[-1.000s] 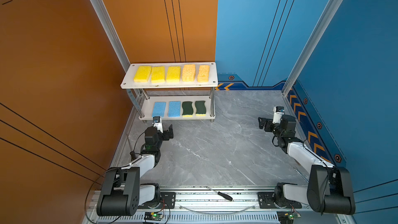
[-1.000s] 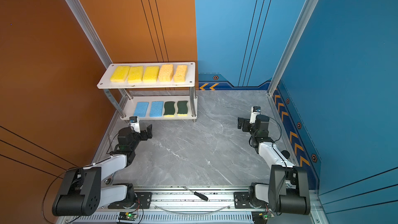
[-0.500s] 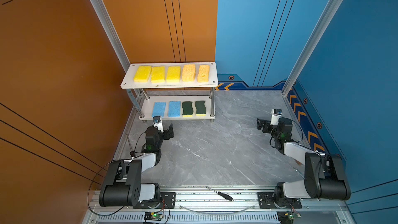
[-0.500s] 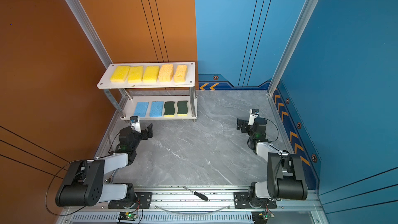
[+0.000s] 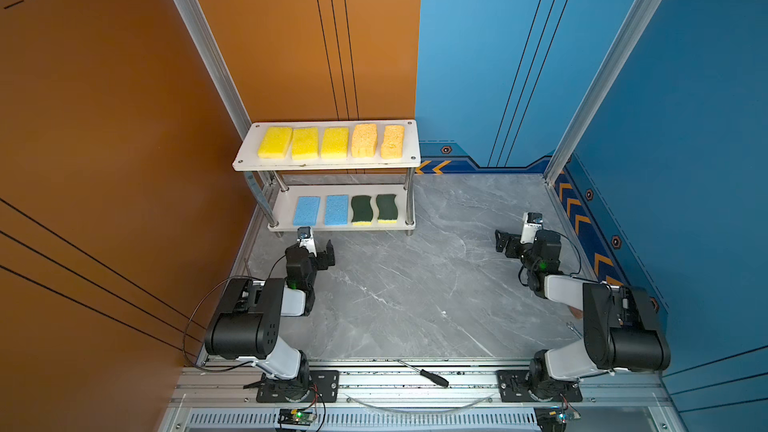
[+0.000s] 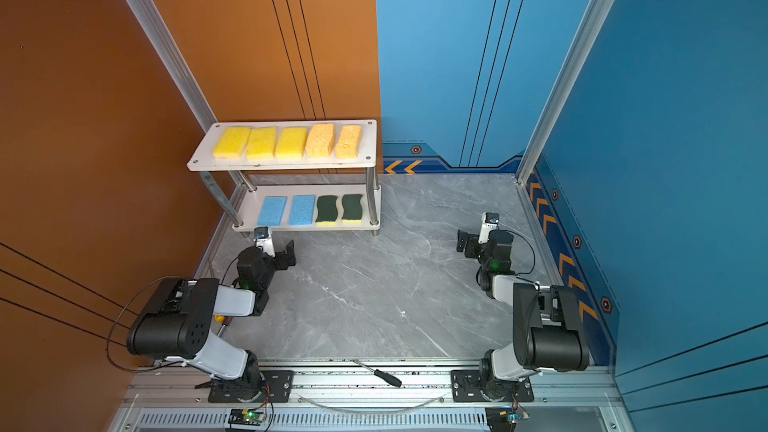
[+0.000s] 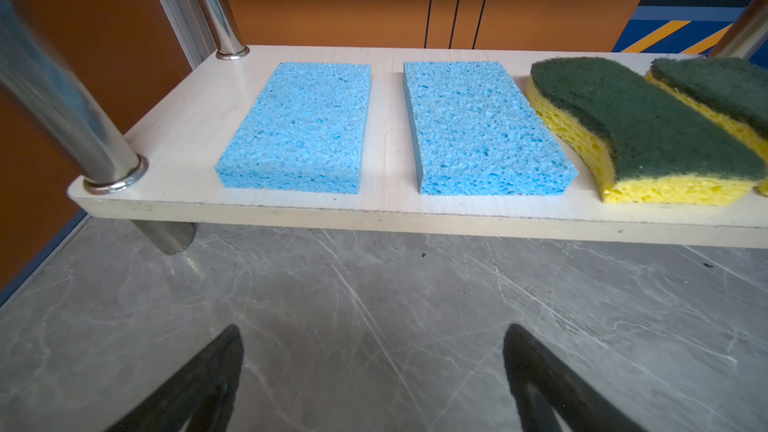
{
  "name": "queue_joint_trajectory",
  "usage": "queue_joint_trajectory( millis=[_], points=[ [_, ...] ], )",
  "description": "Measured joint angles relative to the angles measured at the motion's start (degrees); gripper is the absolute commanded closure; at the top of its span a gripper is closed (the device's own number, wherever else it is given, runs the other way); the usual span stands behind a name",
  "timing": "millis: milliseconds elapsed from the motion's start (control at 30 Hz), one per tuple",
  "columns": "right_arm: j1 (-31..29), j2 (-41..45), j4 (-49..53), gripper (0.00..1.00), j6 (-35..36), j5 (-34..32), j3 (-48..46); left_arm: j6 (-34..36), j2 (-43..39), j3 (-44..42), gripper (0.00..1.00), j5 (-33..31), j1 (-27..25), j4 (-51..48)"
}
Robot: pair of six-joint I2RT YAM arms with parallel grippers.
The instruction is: Place and organize the cleaning sponges onto the shelf
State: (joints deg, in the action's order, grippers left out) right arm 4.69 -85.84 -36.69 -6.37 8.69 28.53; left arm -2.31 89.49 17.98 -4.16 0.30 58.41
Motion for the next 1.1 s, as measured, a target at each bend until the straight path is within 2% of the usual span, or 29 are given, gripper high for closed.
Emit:
queue_joint_trajectory(
  millis=[367,567,733,900,1100],
  points=[
    [-2.5,-1.0,-0.5,0.0,0.7,-3.1,-0.1,-0.1,0.0,0.5,0.02,-4.7,-0.3,-0.5],
    [-4.4,-1.5,-8.7,0.0,1.5,-8.2,-5.0,0.0,0.0,0.5,0.02,-5.2,-0.3,-0.9],
    [-5.7,-2.3,-11.2,0.0,2.0,-11.9,-7.0,0.0,0.0,0.5,0.02,-5.5,-0.4,-0.9],
    [-5.7,-2.3,-13.1,0.0,2.1,-13.4,-7.0,0.2,0.0,0.5,0.02,-5.6,-1.5,-0.8],
    [-5.8,-2.3,-14.1,0.0,2.1,-13.5,-7.0,0.2,0.0,0.5,0.02,-5.4,-0.4,-0.9]
  ],
)
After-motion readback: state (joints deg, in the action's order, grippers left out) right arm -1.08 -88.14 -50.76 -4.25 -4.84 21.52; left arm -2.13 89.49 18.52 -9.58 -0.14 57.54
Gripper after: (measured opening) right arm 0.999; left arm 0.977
